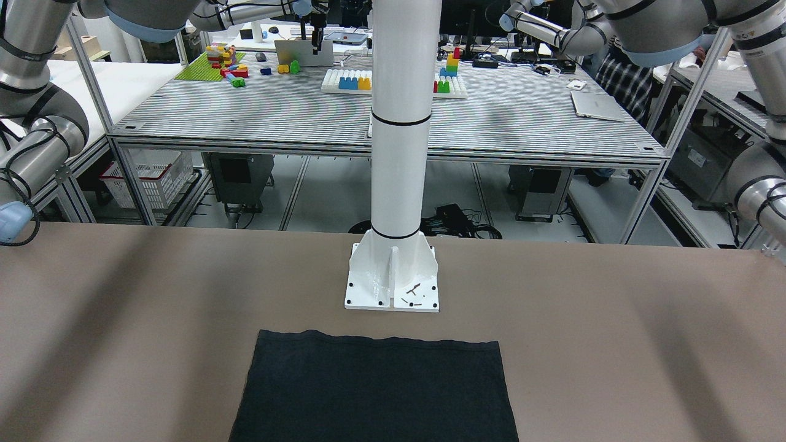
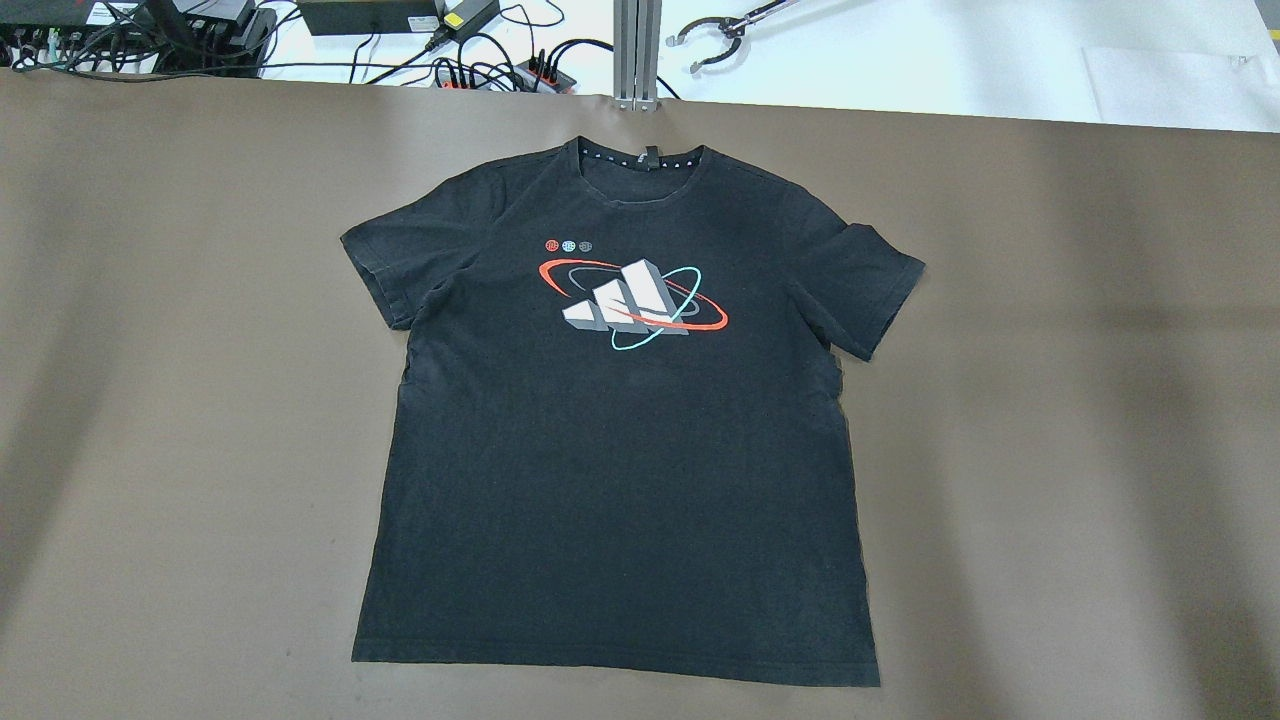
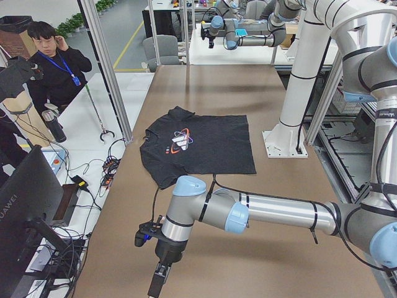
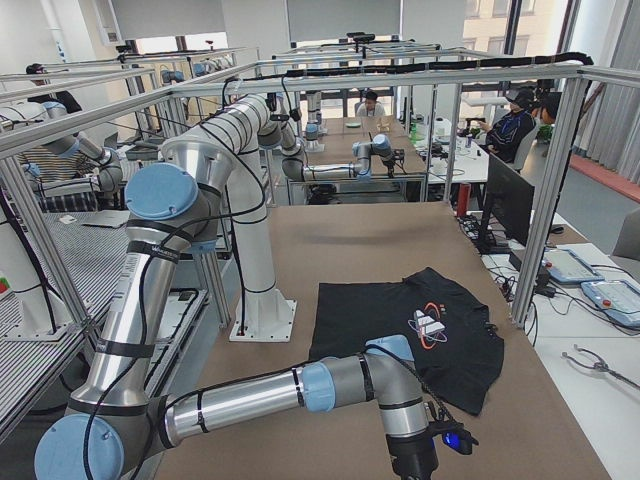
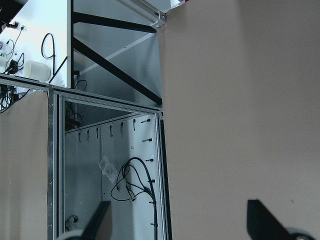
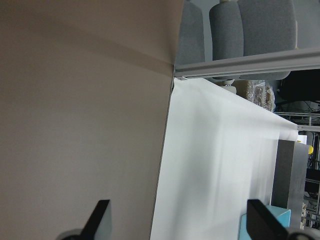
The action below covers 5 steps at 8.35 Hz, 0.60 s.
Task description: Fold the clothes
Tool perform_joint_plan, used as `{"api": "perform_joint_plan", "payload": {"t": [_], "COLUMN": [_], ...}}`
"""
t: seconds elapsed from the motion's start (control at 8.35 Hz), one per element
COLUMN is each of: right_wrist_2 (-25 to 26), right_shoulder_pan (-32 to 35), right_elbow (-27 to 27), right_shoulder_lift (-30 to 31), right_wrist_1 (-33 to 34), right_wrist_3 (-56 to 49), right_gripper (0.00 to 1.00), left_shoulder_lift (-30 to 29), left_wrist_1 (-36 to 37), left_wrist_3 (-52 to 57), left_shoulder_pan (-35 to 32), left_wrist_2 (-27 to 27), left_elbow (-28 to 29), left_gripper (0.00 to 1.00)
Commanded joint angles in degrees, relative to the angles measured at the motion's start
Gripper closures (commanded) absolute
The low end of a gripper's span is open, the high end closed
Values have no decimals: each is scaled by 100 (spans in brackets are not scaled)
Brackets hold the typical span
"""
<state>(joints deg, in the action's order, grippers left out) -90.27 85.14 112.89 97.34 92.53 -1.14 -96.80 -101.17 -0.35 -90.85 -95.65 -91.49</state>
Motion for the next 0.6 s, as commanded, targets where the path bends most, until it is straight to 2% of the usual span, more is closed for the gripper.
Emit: {"api": "perform_joint_plan", "payload": {"t": [0.0, 0.24, 0.36, 0.48], "right_wrist_2": [-173, -376, -560, -962], "right_shoulder_pan": [-23, -119, -129, -129], "right_elbow": [109, 93, 75, 49], "right_shoulder_lift": [-66, -207, -198, -190], "right_wrist_1": [-7, -618, -665, -675], "right_wrist_3": [0, 17, 52, 53], "right_gripper": [5, 5, 5, 5], "left_shoulder_lift": [-23, -5, 82, 144], "left_wrist_1": [-17, -17, -17, -35], "left_wrist_3": [0, -17, -18, -9], "left_shoulder_pan": [6, 32, 32, 50], "left_wrist_2": [-42, -217, -235, -227], "left_elbow": [-228, -614, -616, -625], "left_gripper": [5, 5, 5, 5]}}
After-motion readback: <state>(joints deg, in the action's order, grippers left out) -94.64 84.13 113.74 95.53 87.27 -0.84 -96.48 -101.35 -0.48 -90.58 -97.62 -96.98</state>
